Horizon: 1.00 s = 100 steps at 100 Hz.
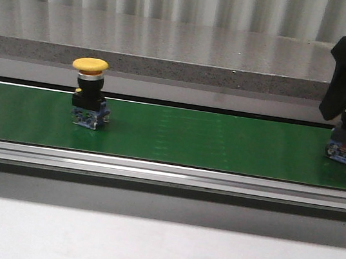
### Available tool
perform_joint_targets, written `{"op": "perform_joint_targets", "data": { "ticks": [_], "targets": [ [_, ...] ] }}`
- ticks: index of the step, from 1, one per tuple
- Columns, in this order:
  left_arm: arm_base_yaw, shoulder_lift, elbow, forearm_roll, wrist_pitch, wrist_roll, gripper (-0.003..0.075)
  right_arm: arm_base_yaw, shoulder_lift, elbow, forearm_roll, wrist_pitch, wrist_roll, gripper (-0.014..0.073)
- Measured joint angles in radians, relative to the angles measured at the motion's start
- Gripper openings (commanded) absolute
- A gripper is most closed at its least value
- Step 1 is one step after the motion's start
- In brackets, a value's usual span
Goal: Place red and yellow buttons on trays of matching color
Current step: 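Lower the right gripper onto the red button at the belt's end, then lift the red button into the red tray and open the right gripper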
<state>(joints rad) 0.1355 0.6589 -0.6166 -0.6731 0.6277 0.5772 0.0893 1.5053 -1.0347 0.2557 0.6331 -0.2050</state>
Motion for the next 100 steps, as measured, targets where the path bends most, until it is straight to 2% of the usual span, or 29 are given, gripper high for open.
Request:
{"op": "perform_joint_targets", "data": {
  "ticks": [11,21,44,66,84,100],
  "targets": [
    [0.0,0.0,0.0,0.0,0.0,0.0,-0.002,0.0,0.014,-0.011,0.0,0.013,-0.001,0.0233],
    [0.0,0.0,0.0,0.0,0.0,0.0,-0.002,-0.005,0.015,-0.046,0.0,0.076,-0.001,0.0158],
    [0.0,0.0,0.0,0.0,0.0,0.0,-0.002,-0.09,0.015,-0.207,0.002,0.227,-0.001,0.0158],
    [0.0,0.0,0.0,-0.002,0.0,0.0,-0.002,-0.296,0.037,-0.405,0.002,0.268,0.001,0.0158],
    [0.0,0.0,0.0,-0.002,0.0,0.0,-0.002,-0.46,0.141,-0.584,0.002,0.275,0.015,0.0158],
    [0.0,0.0,0.0,-0.002,0.0,0.0,-0.002,-0.545,0.295,-0.729,0.002,0.276,0.023,0.0158]
  ]
}}
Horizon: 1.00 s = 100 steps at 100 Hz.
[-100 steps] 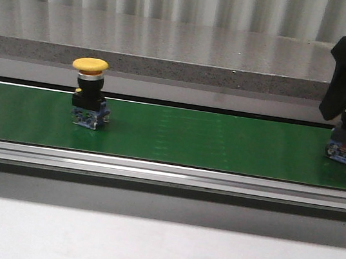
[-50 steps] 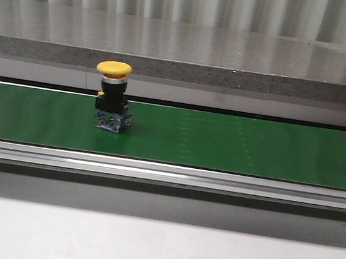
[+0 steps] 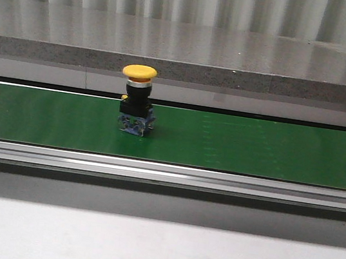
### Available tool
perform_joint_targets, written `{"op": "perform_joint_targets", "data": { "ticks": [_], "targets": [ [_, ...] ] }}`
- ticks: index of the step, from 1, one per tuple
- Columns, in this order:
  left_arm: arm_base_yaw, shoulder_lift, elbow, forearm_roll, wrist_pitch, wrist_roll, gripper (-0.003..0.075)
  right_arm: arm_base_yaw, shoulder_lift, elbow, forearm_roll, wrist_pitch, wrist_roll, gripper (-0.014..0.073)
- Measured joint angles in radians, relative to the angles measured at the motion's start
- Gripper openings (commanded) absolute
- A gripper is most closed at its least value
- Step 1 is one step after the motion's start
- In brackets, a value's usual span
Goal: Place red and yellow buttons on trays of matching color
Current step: 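Lift the red button into the red tray and open the right gripper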
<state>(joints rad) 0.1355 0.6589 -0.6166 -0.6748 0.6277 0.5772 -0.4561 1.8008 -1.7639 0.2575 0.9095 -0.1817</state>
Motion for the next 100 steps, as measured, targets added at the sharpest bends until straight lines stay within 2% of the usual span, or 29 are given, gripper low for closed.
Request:
{"op": "perform_joint_targets", "data": {
  "ticks": [41,71,83,95,100],
  "targets": [
    [0.0,0.0,0.0,0.0,0.0,0.0,-0.002,-0.039,0.36,-0.222,0.0,-0.063,0.002,0.0158],
    [0.0,0.0,0.0,0.0,0.0,0.0,-0.002,-0.039,0.488,-0.272,0.0,-0.063,0.004,0.0171],
    [0.0,0.0,0.0,0.0,0.0,0.0,-0.002,-0.039,0.508,-0.272,0.0,-0.059,0.004,0.0283],
    [0.0,0.0,0.0,0.0,0.0,0.0,-0.002,-0.039,0.515,-0.274,0.0,-0.057,0.004,0.0485],
    [0.0,0.0,0.0,0.0,0.0,0.0,-0.002,-0.039,0.515,-0.274,0.0,-0.057,0.004,0.0545]
  ]
}}
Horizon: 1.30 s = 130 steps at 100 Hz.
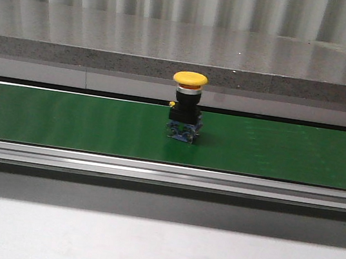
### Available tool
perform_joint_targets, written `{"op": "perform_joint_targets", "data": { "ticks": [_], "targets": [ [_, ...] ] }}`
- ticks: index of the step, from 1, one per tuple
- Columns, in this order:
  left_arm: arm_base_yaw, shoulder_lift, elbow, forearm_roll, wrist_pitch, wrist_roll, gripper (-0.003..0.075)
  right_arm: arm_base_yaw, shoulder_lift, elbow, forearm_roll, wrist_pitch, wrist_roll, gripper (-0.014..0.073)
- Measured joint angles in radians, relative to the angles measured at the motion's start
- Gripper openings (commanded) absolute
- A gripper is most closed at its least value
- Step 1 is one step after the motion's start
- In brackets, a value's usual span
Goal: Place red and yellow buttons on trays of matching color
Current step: 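Lift the red button into the red tray and open the right gripper, then move the right gripper back over the yellow button on the belt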
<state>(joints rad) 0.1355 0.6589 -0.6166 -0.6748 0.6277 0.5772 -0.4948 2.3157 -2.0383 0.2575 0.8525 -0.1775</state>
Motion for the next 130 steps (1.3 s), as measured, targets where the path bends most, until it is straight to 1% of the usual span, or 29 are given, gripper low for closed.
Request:
{"op": "perform_joint_targets", "data": {
  "ticks": [9,34,52,67,85,95,105,117,130],
  "targets": [
    [0.0,0.0,0.0,0.0,0.0,0.0,-0.002,0.0,0.0,-0.005,0.0,0.0,0.0,0.0598],
    [0.0,0.0,0.0,0.0,0.0,0.0,-0.002,0.0,-0.012,-0.08,0.0,0.044,0.003,0.0598],
    [0.0,0.0,0.0,0.0,0.0,0.0,-0.002,0.007,-0.106,-0.1,0.0,0.12,0.004,0.0598],
    [0.0,0.0,0.0,0.0,0.0,0.0,-0.002,0.042,-0.215,-0.102,0.0,0.191,-0.032,0.0598],
    [0.0,0.0,0.0,0.0,0.0,0.0,-0.002,0.118,-0.321,-0.096,0.0,0.315,-0.056,0.0597],
    [0.0,0.0,0.0,0.0,0.0,0.0,-0.002,0.165,-0.384,-0.064,0.0,0.368,-0.061,0.0594],
    [0.0,0.0,0.0,0.0,0.0,0.0,-0.002,0.213,-0.45,-0.008,0.0,0.388,-0.069,0.0594],
    [0.0,0.0,0.0,0.0,0.0,0.0,-0.002,0.261,-0.542,0.098,0.0,0.39,-0.078,0.0594],
    [0.0,0.0,0.0,0.0,0.0,0.0,-0.002,0.316,-0.659,0.255,0.0,0.371,-0.102,0.0594]
  ]
}}
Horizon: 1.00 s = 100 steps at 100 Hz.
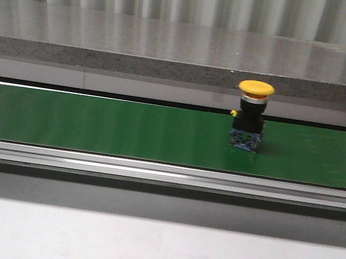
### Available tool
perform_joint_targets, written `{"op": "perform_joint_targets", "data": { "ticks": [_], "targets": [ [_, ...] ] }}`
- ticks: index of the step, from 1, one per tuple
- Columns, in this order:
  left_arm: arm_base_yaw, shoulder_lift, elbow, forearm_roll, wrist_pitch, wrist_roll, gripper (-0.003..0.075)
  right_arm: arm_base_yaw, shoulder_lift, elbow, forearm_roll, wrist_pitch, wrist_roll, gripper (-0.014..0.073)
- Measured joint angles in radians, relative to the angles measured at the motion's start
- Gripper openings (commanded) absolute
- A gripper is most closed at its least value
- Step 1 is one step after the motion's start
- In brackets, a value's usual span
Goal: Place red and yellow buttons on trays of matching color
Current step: 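Move the right gripper back over the yellow button on the belt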
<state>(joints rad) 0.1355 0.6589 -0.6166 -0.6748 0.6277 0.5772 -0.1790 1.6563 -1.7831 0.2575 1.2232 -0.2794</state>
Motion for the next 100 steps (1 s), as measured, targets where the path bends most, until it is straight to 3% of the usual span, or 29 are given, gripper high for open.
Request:
{"op": "perform_joint_targets", "data": {
  "ticks": [28,55,100],
  "targets": [
    [0.0,0.0,0.0,0.0,0.0,0.0,-0.002,0.117,-0.183,0.348,0.0,-0.066,-0.079,0.0594],
    [0.0,0.0,0.0,0.0,0.0,0.0,-0.002,0.189,-0.204,0.567,0.0,-0.173,-0.133,0.0594],
    [0.0,0.0,0.0,0.0,0.0,0.0,-0.002,0.3,-0.159,0.636,0.009,-0.375,-0.145,0.0594]
  ]
}}
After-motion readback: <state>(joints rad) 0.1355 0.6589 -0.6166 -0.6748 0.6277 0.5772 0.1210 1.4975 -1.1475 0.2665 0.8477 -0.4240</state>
